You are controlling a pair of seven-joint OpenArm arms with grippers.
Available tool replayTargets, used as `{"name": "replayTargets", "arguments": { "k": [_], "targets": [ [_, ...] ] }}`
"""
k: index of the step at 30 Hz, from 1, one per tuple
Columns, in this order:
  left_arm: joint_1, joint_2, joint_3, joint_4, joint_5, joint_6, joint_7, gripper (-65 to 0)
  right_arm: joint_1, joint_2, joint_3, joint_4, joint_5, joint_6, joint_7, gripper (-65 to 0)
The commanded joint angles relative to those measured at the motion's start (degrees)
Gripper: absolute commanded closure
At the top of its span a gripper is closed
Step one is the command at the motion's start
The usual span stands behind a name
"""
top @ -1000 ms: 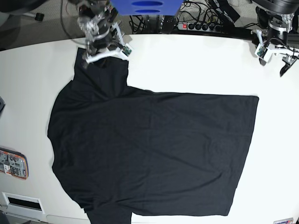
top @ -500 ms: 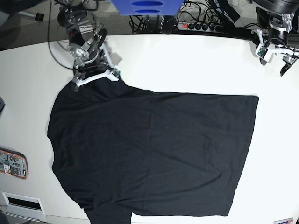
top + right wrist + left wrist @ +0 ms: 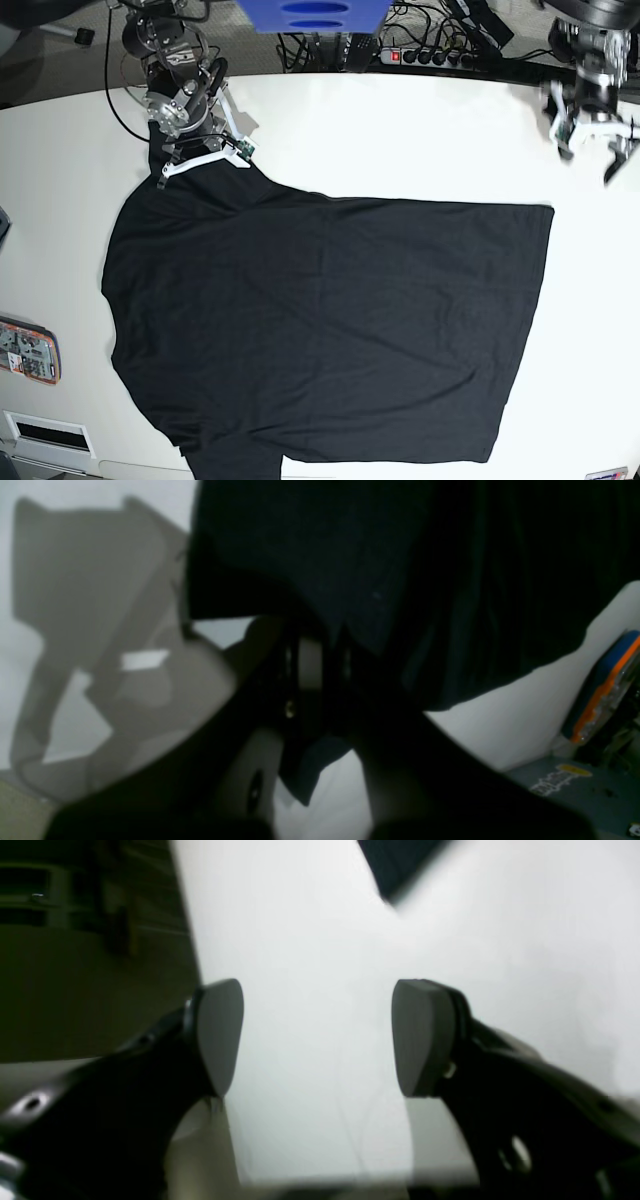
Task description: Fold the T-shirt properly
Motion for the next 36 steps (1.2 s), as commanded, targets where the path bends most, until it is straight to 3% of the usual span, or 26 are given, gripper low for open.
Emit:
{"name": "replayTargets", "arguments": {
  "k": [1,4,6,10,14,18,24,28,36],
  "targets": [
    [0.1,-0.8,-0.8,0.8,0.2,1.0,-0.1,-44.0,-0.1,0.1,0.1,0.5,-0.1,0.4,-0.8,0.0],
    [-1.4,-2.1,-1.8,0.8,0.3,0.9,-0.1,-44.0,-0.2,0.0,0.1,0.5,0.0,0.4,-0.8,0.0],
    [-2.6,-4.3,-1.9,0.8,2.0,-0.9,0.7,-44.4,-0.2,-1.0,0.0,0.5,-0.1,0.4,-0.8,0.0],
    [-6.9,-7.5,-1.3,0.8,6.0,-10.2,7.3,-44.4,-0.3,-1.5,-0.1,0.5,-0.1,0.4,-0.8,0.0],
    [-12.9,-11.9,4.2,-0.5,8.8,-19.1,11.5,-44.4,-0.5,-1.5,-2.4,0.5,-0.4,0.4,-0.8,0.0],
    [-17.3,-16.2,13.0,-5.5,13.5,-23.4,11.5,-44.4,-0.6,-1.5,-4.1,0.5,-0.4,0.4,-0.8,0.0],
    [-25.0,-16.7,25.8,-14.6,24.5,-24.7,11.5,-44.3,-0.7,-1.6,-4.5,0.5,-0.4,0.4,-2.3,0.0],
    [-30.4,-15.7,31.4,-20.1,25.3,-24.7,11.5,-44.3,-0.7,-1.6,-4.8,0.5,-0.4,0.4,-5.8,0.0],
    [-39.7,-9.0,36.2,-28.2,25.3,-24.7,11.5,-44.3,-0.7,-1.5,-4.9,1.3,-0.4,0.4,-6.3,0.0]
  ]
}}
